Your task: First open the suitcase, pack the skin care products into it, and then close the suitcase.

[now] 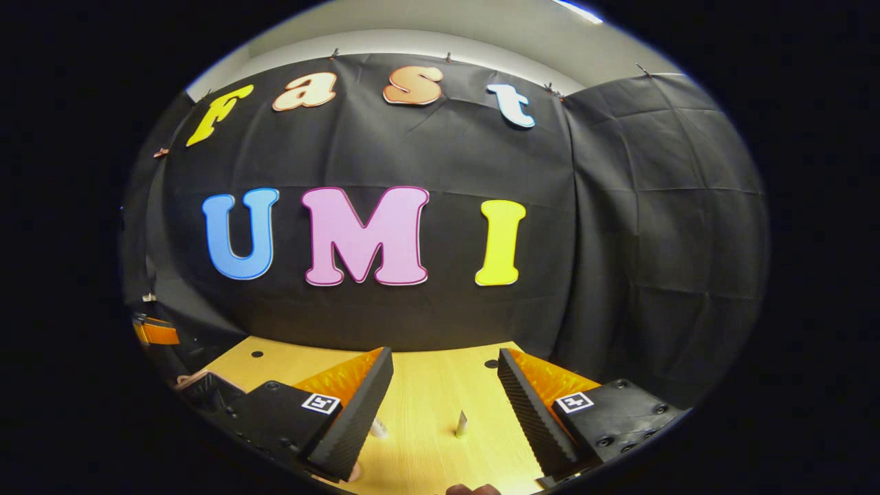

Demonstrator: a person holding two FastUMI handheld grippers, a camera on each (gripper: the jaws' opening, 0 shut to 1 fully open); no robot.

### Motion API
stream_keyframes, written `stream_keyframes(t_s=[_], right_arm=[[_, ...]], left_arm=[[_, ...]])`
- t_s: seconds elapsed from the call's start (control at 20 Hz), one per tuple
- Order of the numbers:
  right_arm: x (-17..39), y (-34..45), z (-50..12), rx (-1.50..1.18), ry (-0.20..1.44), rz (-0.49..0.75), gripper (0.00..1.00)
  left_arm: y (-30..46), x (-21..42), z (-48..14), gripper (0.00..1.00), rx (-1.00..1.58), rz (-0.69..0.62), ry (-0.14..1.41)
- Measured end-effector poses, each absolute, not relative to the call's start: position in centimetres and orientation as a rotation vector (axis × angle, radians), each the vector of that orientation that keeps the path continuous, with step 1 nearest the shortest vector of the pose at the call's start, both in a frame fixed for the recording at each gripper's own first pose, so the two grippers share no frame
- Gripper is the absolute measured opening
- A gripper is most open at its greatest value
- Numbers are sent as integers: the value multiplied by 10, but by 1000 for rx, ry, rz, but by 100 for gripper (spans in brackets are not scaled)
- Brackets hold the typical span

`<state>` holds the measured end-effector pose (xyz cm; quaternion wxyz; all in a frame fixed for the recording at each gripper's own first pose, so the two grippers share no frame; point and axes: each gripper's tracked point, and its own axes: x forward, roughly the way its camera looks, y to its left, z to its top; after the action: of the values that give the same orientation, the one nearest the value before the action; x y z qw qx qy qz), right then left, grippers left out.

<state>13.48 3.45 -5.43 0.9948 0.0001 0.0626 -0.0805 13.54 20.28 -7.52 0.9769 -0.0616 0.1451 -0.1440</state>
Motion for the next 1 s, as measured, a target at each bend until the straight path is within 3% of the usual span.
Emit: stream_keyframes(t_s=[0.05, 0.1, 0.15, 0.45, 1.0], right_arm=[[133, 33, -59, -21, 128, -152, 97], [130, 32, -65, -38, 140, -143, 89], [126, 30, -69, -50, 153, -132, 96], [113, -7, -89, -63, 208, -117, 96], [132, -88, -186, -7, 405, -47, 96]], left_arm=[[178, 134, -86, 96, -141, -314, 332], [154, 135, -94, 96, -159, -347, 373], [130, 138, -104, 96, -166, -366, 397], [29, 188, -183, 96, -140, -395, 559], [-14, 299, -332, 97, -95, -152, 834]])
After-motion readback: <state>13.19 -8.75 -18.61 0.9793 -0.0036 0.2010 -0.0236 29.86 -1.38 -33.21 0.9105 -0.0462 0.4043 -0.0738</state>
